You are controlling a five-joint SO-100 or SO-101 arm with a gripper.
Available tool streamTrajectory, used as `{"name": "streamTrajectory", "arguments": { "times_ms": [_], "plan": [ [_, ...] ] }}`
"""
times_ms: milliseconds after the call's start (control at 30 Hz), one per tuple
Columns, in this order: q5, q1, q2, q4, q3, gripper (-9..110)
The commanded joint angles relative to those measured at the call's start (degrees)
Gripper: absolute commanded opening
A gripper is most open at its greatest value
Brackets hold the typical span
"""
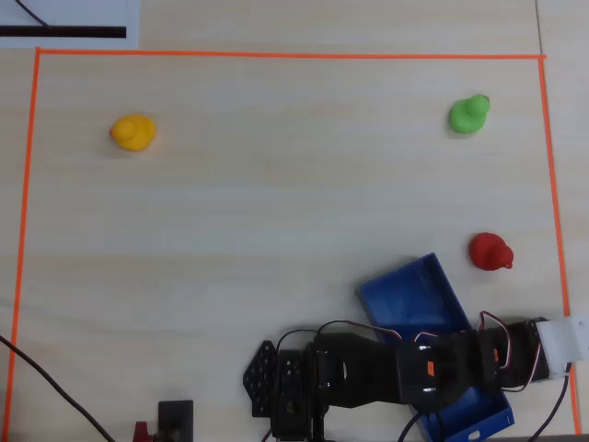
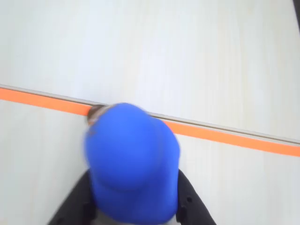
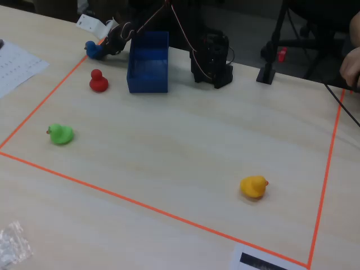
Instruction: Grasp blue duck and put it into box.
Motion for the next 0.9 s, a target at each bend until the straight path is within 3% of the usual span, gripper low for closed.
{"name": "streamTrajectory", "arguments": {
  "times_ms": [0, 267, 600, 867],
  "plan": [
    [1.4, -0.4, 1.8, 0.2, -2.2, 0],
    [5.6, -0.7, 3.6, 0.7, -3.9, 0],
    [16.3, -4.8, 23.9, 32.4, -21.2, 0],
    [15.1, -5.3, 47.5, 35.2, -4.9, 0]
  ]
}}
